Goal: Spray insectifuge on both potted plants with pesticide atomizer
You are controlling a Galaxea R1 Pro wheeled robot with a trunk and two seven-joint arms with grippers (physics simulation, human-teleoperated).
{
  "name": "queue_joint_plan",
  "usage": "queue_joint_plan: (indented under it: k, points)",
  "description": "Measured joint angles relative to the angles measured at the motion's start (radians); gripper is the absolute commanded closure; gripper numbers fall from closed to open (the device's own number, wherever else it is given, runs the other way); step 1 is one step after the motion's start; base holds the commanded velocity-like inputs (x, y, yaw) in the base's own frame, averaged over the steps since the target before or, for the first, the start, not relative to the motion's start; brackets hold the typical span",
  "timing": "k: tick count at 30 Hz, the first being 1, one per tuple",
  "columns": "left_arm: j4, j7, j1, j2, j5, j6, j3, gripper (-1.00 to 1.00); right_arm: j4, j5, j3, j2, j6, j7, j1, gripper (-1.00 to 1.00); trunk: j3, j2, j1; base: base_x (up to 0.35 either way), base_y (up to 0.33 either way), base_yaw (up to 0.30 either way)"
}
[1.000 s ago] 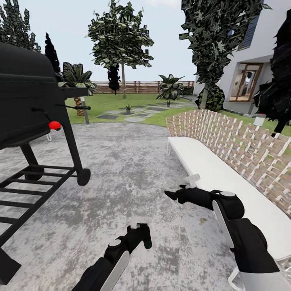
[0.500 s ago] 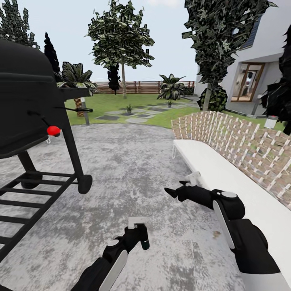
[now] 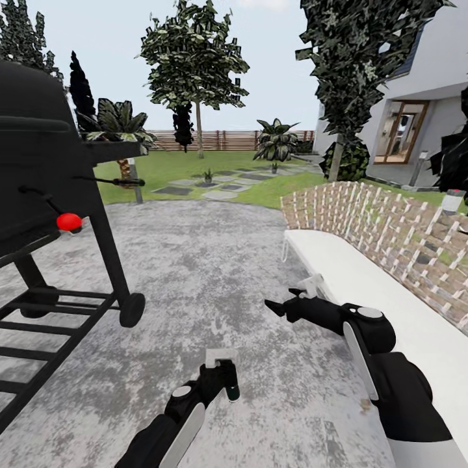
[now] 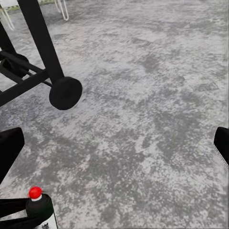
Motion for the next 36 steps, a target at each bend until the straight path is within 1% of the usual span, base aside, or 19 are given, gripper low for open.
queue_joint_plan:
  k: [4, 8, 11, 16, 23, 25, 29, 36]
  points:
    - [0.0, 0.006, 0.0, 0.0, 0.0, -0.004, -0.003, 1.0, -0.004, -0.001, 0.005, -0.001, -0.003, 0.004, 0.005, -1.0, 0.0, 0.0, 0.0, 0.34, 0.001, 0.0]
    - [0.001, -0.001, 0.0, 0.0, 0.004, 0.003, -0.004, 1.0, -0.006, -0.001, 0.008, -0.004, -0.042, 0.004, 0.016, -1.0, 0.0, 0.0, 0.0, 0.34, 0.0, 0.0]
    - [0.002, 0.008, 0.0, 0.0, 0.003, 0.003, -0.003, 1.0, -0.007, 0.0, 0.006, -0.007, -0.054, 0.003, 0.018, -1.0, 0.0, 0.0, 0.0, 0.34, 0.0, 0.0]
    - [0.004, 0.012, 0.0, -0.001, 0.002, 0.004, -0.003, 1.0, -0.007, -0.001, 0.004, -0.01, -0.053, 0.01, 0.018, -1.0, 0.0, 0.0, 0.0, 0.34, 0.0, 0.0]
    - [0.007, 0.012, 0.0, 0.003, 0.004, 0.003, -0.003, 1.0, -0.008, -0.001, 0.001, -0.009, -0.052, 0.056, 0.019, -1.0, 0.0, 0.0, 0.0, 0.34, 0.0, 0.0]
    - [0.029, 0.012, 0.0, 0.003, 0.004, 0.002, -0.009, 1.0, -0.008, -0.001, 0.0, -0.009, -0.049, 0.069, 0.019, -1.0, 0.0, 0.0, 0.0, 0.34, 0.0, 0.0]
    - [0.043, 0.008, 0.0, 0.003, 0.004, 0.004, -0.011, 1.0, -0.008, -0.001, -0.001, -0.009, -0.047, 0.074, 0.019, -1.0, 0.0, 0.0, 0.0, 0.34, 0.0, 0.0]
    - [0.076, 0.012, 0.0, 0.002, 0.007, 0.004, -0.001, 1.0, -0.008, -0.002, -0.002, -0.005, -0.042, 0.074, 0.019, -1.0, 0.0, 0.0, 0.0, 0.34, 0.0, 0.0]
